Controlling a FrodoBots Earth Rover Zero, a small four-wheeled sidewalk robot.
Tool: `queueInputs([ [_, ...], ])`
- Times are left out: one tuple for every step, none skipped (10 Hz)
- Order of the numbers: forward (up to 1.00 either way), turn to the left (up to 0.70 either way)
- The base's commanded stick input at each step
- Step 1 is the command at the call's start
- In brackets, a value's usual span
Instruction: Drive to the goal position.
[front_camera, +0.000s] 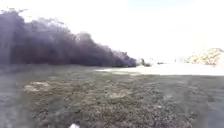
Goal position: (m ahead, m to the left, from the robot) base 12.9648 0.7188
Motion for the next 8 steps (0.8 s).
queueInputs([
  [0.7, 0.0],
  [0.7, 0.0],
  [0.7, 0.0],
  [0.7, 0.0],
  [0.7, 0.0],
  [0.7, 0.0],
  [0.7, 0.0],
  [0.7, 0.0],
])
